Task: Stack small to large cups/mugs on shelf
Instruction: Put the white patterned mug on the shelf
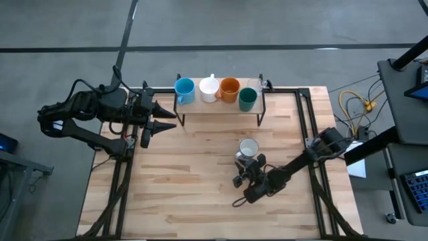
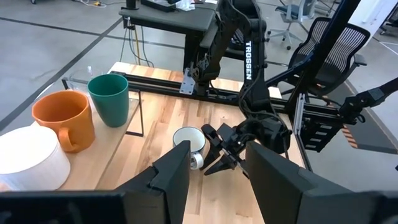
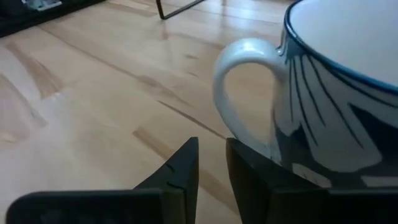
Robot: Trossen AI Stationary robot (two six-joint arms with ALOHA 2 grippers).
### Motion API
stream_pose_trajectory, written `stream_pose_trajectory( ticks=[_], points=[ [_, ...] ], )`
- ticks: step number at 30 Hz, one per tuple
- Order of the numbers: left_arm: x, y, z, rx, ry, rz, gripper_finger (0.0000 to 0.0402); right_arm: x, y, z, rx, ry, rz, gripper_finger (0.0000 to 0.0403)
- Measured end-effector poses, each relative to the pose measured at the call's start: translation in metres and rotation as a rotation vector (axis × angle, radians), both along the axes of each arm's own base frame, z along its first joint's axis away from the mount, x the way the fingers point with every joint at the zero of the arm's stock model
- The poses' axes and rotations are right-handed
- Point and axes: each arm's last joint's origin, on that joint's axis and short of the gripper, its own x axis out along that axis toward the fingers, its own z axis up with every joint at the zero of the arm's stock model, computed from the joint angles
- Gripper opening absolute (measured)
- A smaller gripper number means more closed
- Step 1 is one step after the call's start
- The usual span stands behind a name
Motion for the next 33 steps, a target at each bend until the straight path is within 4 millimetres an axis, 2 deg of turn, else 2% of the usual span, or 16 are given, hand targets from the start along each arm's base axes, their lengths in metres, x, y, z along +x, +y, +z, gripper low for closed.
stream_pose_trajectory(
  ticks=[7,16,25,33],
  points=[
    [0.0,0.0,0.0,-0.004,0.004,0.002,0.0141,0.003,-0.005,0.0,-0.031,0.023,-0.001,0.0079],
    [-0.001,0.0,-0.002,-0.003,0.025,0.002,0.0141,0.013,-0.001,0.015,-0.072,0.037,0.038,0.0101],
    [-0.001,0.0,-0.003,-0.002,0.03,0.002,0.0141,0.013,-0.001,0.015,-0.095,0.065,0.05,0.0116],
    [-0.001,0.0,-0.003,-0.002,0.029,0.002,0.0141,0.016,0.001,0.022,-0.112,0.15,0.064,0.0117]
  ],
)
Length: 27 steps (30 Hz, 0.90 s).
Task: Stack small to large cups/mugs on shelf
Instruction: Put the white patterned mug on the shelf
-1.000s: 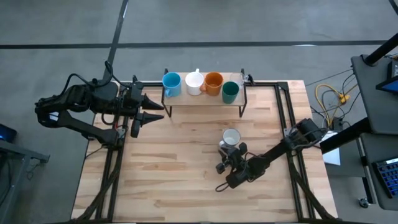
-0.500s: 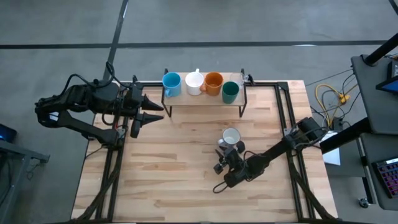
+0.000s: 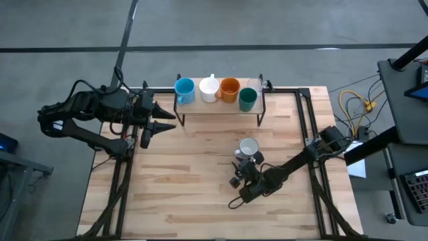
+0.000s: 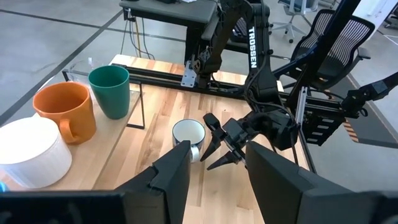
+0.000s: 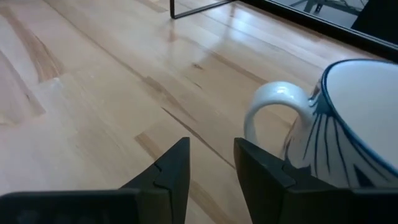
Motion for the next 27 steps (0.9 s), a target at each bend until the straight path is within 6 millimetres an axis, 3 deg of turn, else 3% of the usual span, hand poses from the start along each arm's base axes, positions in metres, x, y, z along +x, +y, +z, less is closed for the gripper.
stream_pose_trajectory(
  ticks=[13,27],
  points=[
    [0.0,0.0,0.0,0.0,0.0,0.0,0.0141,-0.001,-0.001,0.013,-0.049,0.118,-0.038,0.0118],
    [0.0,0.0,0.0,0.002,-0.001,-0.001,0.0141,0.004,-0.02,0.01,-0.035,0.021,-0.156,0.0118]
  ],
)
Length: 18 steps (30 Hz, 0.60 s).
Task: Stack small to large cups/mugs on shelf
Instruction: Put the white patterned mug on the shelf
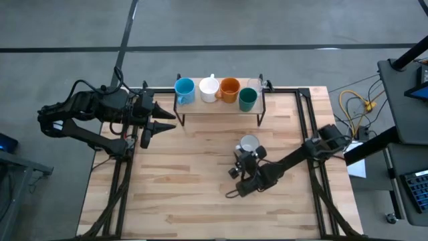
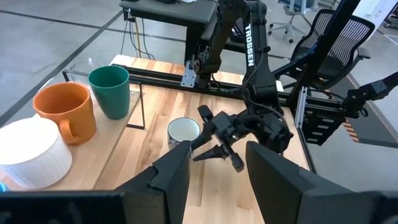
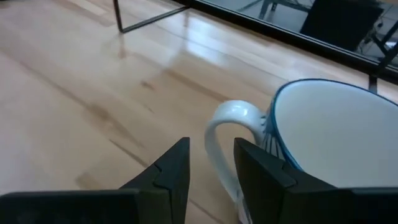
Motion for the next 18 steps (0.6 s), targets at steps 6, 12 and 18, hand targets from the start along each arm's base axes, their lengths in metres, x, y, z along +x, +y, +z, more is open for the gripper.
stream_pose_trajectory(
  ticks=[6,12,18],
  points=[
    [0.0,0.0,0.0,0.001,0.0,0.0,0.0141,0.012,-0.011,0.001,0.006,-0.034,-0.017,0.0118],
    [0.0,0.0,-0.001,0.007,0.013,-0.002,0.0141,0.022,-0.027,0.002,-0.003,-0.046,-0.041,0.0118],
    [-0.001,0.0,-0.002,0.008,0.021,-0.002,0.0141,0.024,-0.041,0.0,-0.002,-0.045,-0.085,0.0103]
  ],
)
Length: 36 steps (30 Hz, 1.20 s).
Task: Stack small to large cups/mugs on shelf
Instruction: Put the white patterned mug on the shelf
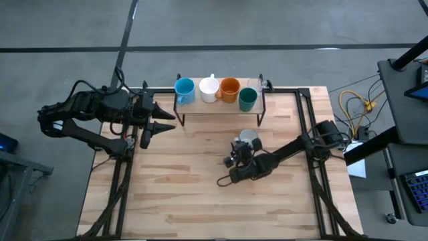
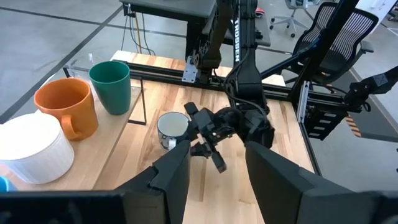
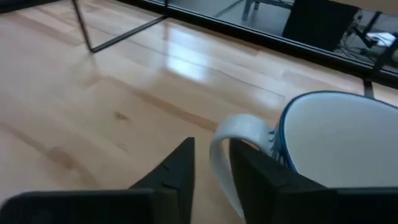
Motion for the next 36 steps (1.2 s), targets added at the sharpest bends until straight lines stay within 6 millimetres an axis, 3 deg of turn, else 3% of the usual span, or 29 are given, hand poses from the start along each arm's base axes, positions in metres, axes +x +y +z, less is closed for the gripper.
stream_pose_trajectory(
  ticks=[5,7,13,19,26,36],
  points=[
    [0.0,0.0,0.0,0.0,0.003,0.0,0.0141,0.0,-0.008,-0.003,0.042,-0.028,-0.037,0.0025],
    [0.0,0.0,0.0,0.0,0.005,0.0,0.0141,-0.001,-0.009,-0.004,0.051,-0.029,-0.041,0.0017],
    [-0.001,0.0,-0.002,0.017,0.025,-0.006,0.0141,0.0,-0.004,-0.003,0.066,-0.049,-0.024,0.0011],
    [-0.002,0.0,-0.004,0.019,0.049,-0.006,0.0141,0.002,0.017,0.002,0.091,-0.055,0.057,0.001],
    [-0.002,0.0,-0.005,0.021,0.055,-0.007,0.0141,0.014,0.039,0.023,0.084,-0.027,0.176,0.0008],
    [-0.002,0.0,-0.005,0.029,0.055,-0.011,0.0141,0.028,0.037,0.052,0.003,0.112,0.216,0.0008]
  ],
)
